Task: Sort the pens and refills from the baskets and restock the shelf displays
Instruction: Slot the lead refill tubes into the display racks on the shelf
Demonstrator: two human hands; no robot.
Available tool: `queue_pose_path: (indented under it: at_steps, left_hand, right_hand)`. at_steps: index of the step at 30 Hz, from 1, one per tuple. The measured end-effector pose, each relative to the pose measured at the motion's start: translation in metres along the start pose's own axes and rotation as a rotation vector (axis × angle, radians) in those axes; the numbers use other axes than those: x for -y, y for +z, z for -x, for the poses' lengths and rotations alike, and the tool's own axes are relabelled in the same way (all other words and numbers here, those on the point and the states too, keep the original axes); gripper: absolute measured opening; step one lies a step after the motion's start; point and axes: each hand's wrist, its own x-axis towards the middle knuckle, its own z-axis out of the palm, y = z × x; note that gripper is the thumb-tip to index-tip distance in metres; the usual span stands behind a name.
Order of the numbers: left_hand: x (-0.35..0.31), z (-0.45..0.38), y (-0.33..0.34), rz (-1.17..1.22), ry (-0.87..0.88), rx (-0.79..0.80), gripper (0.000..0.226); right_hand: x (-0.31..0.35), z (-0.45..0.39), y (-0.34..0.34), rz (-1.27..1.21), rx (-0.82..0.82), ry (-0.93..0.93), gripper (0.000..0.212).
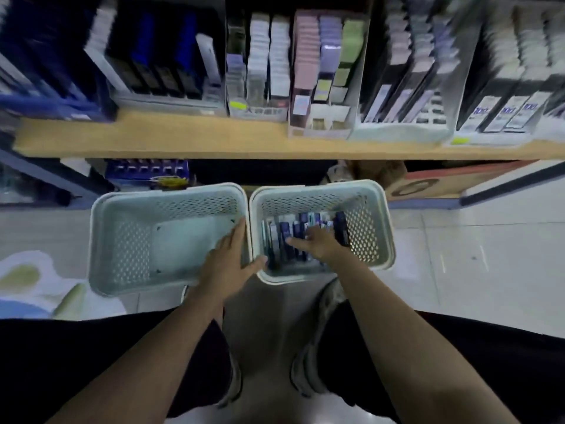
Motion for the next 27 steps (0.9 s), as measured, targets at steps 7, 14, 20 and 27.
queue_pose_path:
  at_steps: [7,14,20,27]
  left_hand:
    - [0.003,0.003,0.003,0.056,-0.039,0.017,0.097]
    - [0.006,0.003,0.003,0.052,-0.008,0.017,0.097]
    - [0.008,0.003,0.005,0.040,0.036,-0.015,0.097]
    - [0.007,0.002,0.006,0.011,0.063,-0.044,0.098]
  right_hand:
    - [-0.001,-0.045,0.032,-0.015,-0.012,0.077,0.063]
    - [0.008,-0.061,0.048,-0.073,-0.080,0.107,0.100]
    - [0.011,-0.063,0.041,-0.122,-0.067,0.151,0.075]
    - [0.009,-0.066,0.049,-0.175,-0.011,0.195,0.093]
